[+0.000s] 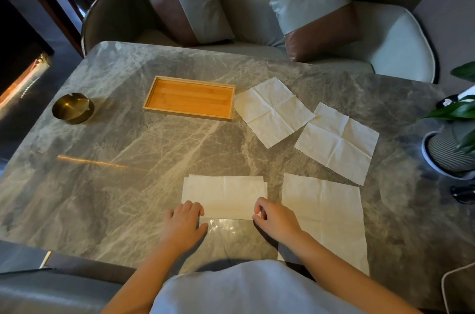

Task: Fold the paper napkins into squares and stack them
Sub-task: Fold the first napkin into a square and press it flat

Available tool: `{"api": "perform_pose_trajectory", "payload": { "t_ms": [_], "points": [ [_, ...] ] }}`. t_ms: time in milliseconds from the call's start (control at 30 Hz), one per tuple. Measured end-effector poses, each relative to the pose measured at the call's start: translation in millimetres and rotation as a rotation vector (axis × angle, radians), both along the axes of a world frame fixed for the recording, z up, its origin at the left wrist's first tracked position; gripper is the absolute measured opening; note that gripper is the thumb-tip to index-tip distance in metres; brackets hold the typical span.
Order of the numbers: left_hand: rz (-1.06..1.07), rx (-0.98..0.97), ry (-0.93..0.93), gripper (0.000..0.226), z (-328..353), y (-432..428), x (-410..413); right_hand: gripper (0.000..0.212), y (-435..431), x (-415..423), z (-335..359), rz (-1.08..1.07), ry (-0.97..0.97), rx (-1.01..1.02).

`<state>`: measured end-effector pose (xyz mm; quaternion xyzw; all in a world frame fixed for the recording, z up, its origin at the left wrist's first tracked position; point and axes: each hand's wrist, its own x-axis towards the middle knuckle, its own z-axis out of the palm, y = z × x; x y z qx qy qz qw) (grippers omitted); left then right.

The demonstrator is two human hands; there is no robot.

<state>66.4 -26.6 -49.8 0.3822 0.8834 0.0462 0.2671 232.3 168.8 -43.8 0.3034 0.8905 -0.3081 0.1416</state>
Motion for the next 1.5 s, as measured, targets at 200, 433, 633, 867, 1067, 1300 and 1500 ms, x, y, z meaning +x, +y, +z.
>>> {"api": "perform_pose_trajectory", "payload": {
  "t_ms": [200,433,633,867,1067,1300,1500],
  "points": [
    [-0.029,0.188,0.111,0.048,10,27,11,0.020,-25,-16,9,-0.261,-0.124,-0.680],
    [-0.225,0.128,0.097,0.058,3,27,19,0.029,-16,-11,13,0.100,0.136,-0.145],
    [-0.291,0.151,0.007,0.058,1,28,19,0.028,-5,11,-3,0.233,0.131,0.137],
    [-0.235,0.267,-0.043,0.054,4,27,18,0.013,-17,4,-2,0.131,0.302,0.115],
    [-0.052,0.562,-0.119,0.019,10,30,18,0.011,-22,-10,22,0.068,0.448,-0.018],
    [0.213,0.520,-0.259,0.026,8,25,15,0.039,-11,-3,14,-0.235,0.318,-0.309],
    [0.240,0.490,-0.354,0.029,5,21,18,0.016,-11,-3,3,-0.329,0.274,-0.324]
  ]
}}
